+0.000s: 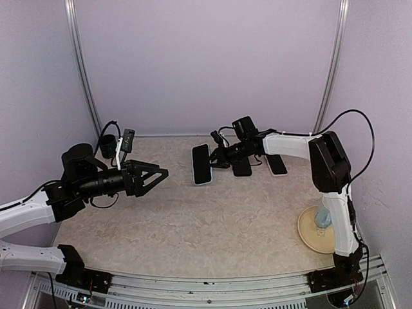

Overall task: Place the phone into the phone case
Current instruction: Place the phone with the phone case at the center of the board.

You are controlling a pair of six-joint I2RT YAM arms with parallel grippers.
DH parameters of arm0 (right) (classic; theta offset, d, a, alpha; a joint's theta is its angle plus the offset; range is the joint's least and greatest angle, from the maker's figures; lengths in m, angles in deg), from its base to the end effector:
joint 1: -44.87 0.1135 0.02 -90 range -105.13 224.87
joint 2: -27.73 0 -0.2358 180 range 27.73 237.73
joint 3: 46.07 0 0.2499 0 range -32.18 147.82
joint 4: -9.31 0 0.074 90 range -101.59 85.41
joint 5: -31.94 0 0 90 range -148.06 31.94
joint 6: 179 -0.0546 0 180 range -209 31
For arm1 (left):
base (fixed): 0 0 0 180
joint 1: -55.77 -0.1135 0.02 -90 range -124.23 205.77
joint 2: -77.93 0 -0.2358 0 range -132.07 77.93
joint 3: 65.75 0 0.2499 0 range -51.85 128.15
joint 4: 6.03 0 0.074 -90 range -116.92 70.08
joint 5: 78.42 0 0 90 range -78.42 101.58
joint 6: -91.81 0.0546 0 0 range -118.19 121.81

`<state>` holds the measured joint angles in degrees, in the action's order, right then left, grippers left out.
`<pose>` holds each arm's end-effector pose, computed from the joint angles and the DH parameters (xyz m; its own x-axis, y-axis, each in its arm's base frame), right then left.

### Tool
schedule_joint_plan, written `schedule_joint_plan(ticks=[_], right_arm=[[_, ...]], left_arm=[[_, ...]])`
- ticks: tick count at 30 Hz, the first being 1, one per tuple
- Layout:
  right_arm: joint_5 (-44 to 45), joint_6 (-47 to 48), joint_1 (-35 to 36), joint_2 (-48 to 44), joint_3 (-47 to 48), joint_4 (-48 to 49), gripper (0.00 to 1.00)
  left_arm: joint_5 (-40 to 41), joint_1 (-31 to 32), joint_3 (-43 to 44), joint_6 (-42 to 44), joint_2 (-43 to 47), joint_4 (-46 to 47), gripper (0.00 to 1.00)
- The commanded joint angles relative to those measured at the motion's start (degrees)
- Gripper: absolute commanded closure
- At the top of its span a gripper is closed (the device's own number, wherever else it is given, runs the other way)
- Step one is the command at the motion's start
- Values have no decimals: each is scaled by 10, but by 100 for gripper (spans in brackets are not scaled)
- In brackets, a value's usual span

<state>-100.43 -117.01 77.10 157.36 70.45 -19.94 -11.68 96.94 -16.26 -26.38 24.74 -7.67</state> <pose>0.4019 0.2969 0.1614 -0.8861 -0.1485 -0.4391 -0.4521 0.4860 0.7479 0.1753 -0.1819 0.2746 -0.4873 -0.1504 -0.8602 0.7608 0.4104 -0.5027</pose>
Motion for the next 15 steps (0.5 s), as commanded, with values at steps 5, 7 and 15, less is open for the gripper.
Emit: schedule_joint_plan(ticks=[5, 7, 15], right_arm=[[-14, -19, -21, 62, 93, -9, 100], [-18, -19, -23, 78, 114, -15, 100], [-24, -34, -31, 121, 167, -14, 100]], left_arm=[[13, -3, -11, -1, 20, -6, 1], [15, -3, -12, -2, 20, -6, 1], [20, -3, -16, -6, 28, -4, 1]])
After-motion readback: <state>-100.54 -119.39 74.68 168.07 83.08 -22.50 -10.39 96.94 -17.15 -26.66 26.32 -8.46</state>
